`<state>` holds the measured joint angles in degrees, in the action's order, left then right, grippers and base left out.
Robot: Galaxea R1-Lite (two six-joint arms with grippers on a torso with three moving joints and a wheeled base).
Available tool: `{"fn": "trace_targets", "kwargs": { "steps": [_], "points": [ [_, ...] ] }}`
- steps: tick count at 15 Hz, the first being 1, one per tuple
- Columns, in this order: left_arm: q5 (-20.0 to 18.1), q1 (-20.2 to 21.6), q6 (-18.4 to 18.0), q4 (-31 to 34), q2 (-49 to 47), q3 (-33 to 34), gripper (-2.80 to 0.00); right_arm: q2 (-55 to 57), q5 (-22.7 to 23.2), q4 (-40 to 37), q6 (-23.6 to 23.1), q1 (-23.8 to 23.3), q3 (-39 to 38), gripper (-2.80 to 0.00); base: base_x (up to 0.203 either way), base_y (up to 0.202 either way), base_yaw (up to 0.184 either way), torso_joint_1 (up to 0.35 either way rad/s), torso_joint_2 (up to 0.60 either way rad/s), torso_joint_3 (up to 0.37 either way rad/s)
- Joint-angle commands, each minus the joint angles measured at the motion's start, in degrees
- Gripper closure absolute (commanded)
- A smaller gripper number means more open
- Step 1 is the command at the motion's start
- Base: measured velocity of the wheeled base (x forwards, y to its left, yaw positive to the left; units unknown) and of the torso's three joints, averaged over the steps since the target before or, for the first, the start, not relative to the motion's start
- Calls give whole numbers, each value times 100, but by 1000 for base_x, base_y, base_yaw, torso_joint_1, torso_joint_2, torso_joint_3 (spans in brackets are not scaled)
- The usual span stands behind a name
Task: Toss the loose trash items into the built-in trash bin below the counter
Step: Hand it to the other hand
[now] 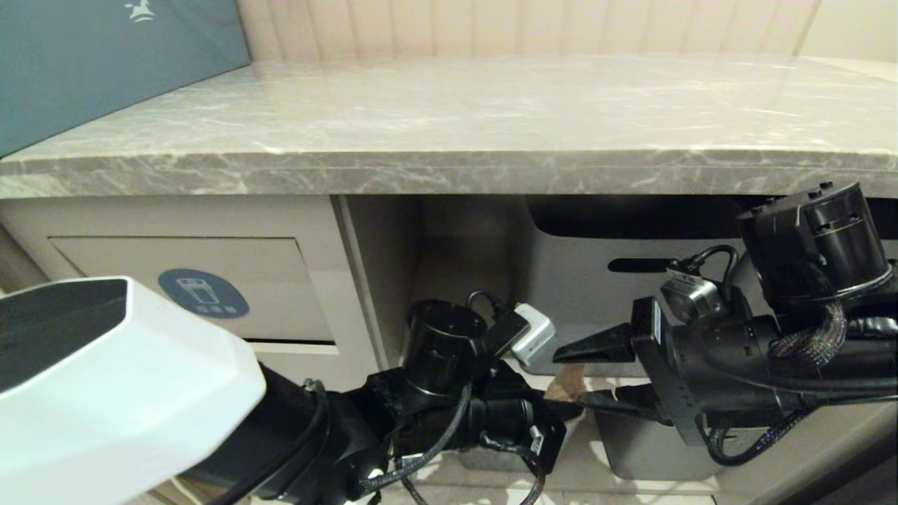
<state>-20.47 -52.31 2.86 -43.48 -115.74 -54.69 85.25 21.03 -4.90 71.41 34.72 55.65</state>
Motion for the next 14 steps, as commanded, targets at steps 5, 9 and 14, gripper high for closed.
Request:
{"fn": "trace_targets", "kwargs": {
  "steps": [5, 9, 14],
  "points": [
    [-18, -3, 4, -20, 547, 942, 0, -756, 0, -327, 367, 50, -206, -280, 0, 0, 0, 0, 0, 0],
    [-9, -27, -9, -16, 1071, 1522, 0, -1700, -72, -712, 390, 243, -691, 0, 0, 0, 0, 0, 0, 0],
    [173, 33, -11, 49, 1998, 2621, 0, -2575, -897, -745, -562, -298, -2211, 0, 0, 0, 0, 0, 0, 0]
  ]
}}
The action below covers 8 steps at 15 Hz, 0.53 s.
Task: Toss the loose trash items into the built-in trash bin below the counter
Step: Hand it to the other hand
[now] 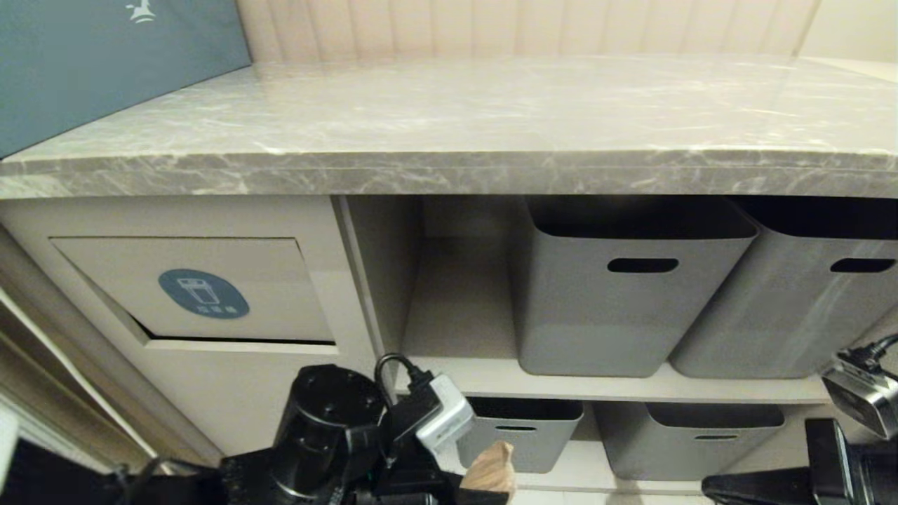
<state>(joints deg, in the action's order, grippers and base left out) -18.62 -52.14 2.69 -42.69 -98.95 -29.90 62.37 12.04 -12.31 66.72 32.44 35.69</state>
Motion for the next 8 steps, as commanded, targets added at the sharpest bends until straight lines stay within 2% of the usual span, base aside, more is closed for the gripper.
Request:
{"fn": "trace_targets", "kwargs": {
  "steps": [1, 5, 6, 8],
  "points": [
    [5, 84, 10, -16, 524, 354, 0, -387, -228, 14, -665, -459, -502, 0, 0, 0, 0, 0, 0, 0],
    [85, 197, 47, 8, 1534, 1286, 0, -934, -1115, 127, -2392, -2020, -1304, 0, 0, 0, 0, 0, 0, 0],
    [99, 277, 55, 35, 1807, 1518, 0, -1300, -1341, 153, -2869, -2139, -1543, 0, 0, 0, 0, 0, 0, 0],
    [97, 512, 101, 151, 2367, 1811, 0, -2268, -1673, 179, -4186, -2197, -2163, 0, 0, 0, 0, 0, 0, 0]
  ]
}}
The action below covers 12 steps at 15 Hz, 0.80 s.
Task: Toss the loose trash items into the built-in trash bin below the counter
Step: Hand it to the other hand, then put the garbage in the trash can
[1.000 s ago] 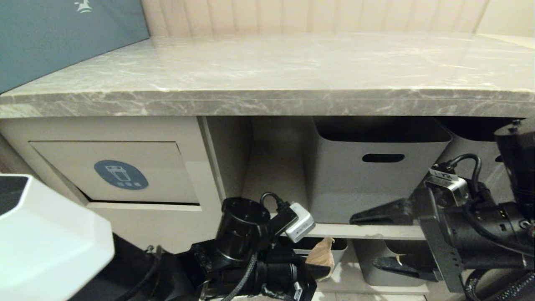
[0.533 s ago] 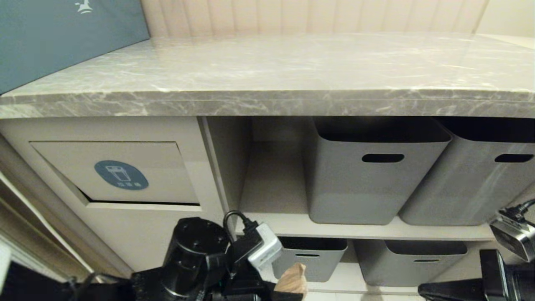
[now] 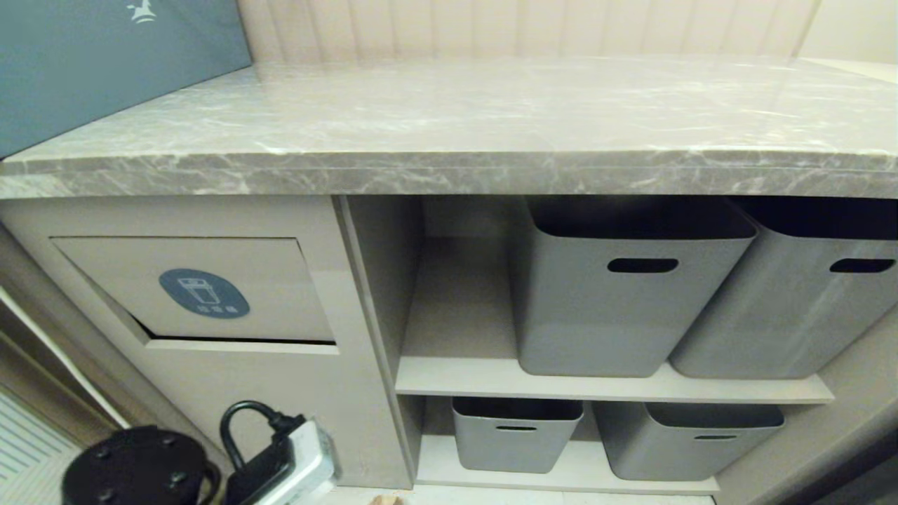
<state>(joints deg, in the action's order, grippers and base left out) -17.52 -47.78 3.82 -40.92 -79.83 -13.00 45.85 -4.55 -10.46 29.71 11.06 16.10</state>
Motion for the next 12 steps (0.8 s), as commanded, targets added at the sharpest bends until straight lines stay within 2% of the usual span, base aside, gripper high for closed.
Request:
{"fn": "trace_targets", "kwargs": {
  "steps": [1, 4, 5, 6, 7, 10, 11, 12],
  "points": [
    [-9, 131, 78, -1, 687, 206, 0, -1182, -70, -13, -1054, -72, -448, 0, 0, 0, 0, 0, 0, 0],
    [101, 188, 221, 18, 1159, 269, 0, -2627, 36, -293, -2445, -107, -860, 0, 0, 0, 0, 0, 0, 0],
    [173, 189, 234, 27, 1289, 297, 0, -2917, 143, -362, -3137, -105, -933, 0, 0, 0, 0, 0, 0, 0],
    [228, 196, 270, 31, 1392, 330, 0, -3012, 262, -419, -3547, -120, -985, 0, 0, 0, 0, 0, 0, 0],
    [248, 198, 295, 32, 1502, 364, 0, -2986, 281, -436, -3565, -285, -991, 0, 0, 0, 0, 0, 0, 0],
    [258, 205, 312, 39, 1679, 486, 0, -2754, 423, -447, -3570, -1724, -1002, 0, 0, 0, 0, 0, 0, 0],
    [264, 232, 317, 40, 1811, 547, 0, -2830, 507, -438, -3618, -1916, -1011, 0, 0, 0, 0, 0, 0, 0],
    [334, 297, 360, 41, 1884, 586, 0, -2897, 485, -336, -3693, -1883, -1052, 0, 0, 0, 0, 0, 0, 0]
  ]
}}
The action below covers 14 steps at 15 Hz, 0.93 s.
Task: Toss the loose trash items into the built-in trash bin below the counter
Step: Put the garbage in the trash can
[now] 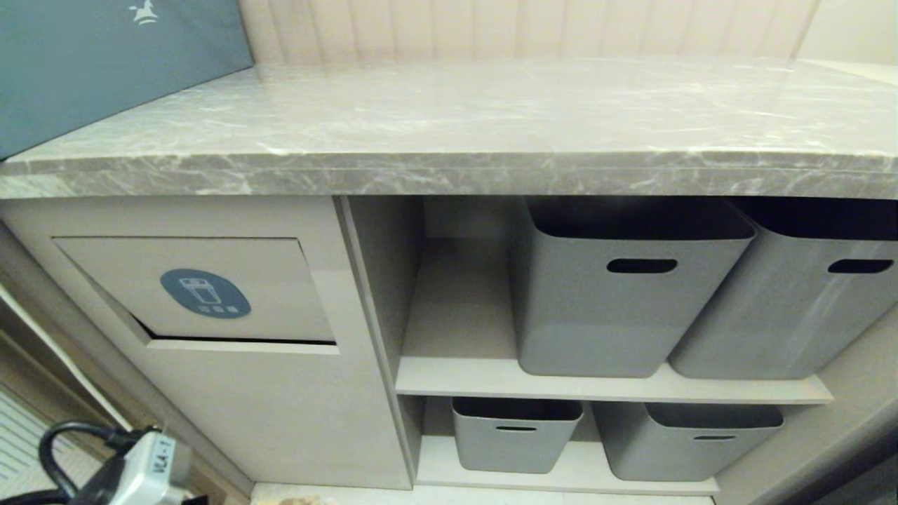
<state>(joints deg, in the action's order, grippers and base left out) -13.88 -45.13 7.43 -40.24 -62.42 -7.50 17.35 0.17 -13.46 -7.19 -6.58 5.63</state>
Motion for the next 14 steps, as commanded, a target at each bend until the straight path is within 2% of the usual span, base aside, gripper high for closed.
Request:
{"fn": "trace_targets", "kwargs": {
  "steps": [1, 3, 5, 7, 9, 12, 14],
  "points": [
    [119, 47, 28, -28, 149, 10, 0, -87, -25, 311, -46, -29, -124, 0, 0, 0, 0, 0, 0, 0],
    [459, 53, 100, -33, 340, -11, 0, 17, -74, 483, 112, -9, -211, 0, 0, 0, 0, 0, 0, 0],
    [557, 57, 415, 7, 604, 86, 0, 595, -89, 360, 201, -51, -177, 0, 0, 0, 0, 0, 0, 0],
    [594, 57, 400, 92, 635, 109, 0, 623, -89, 318, 189, -80, -165, 0, 0, 0, 0, 0, 0, 0],
    [597, 64, 425, 175, 952, 177, 0, 29, -42, 314, 179, -82, -163, 0, 0, 0, 0, 0, 0, 0],
    [566, 65, 474, 798, 1322, 167, 0, -109, 78, 781, 233, -59, -332, 0, 0, 0, 0, 0, 0, 0],
    [596, 72, 486, 868, 1531, 172, 0, -18, 85, 759, 236, 397, -325, 0, 0, 0, 0, 0, 0, 0]
  ]
}}
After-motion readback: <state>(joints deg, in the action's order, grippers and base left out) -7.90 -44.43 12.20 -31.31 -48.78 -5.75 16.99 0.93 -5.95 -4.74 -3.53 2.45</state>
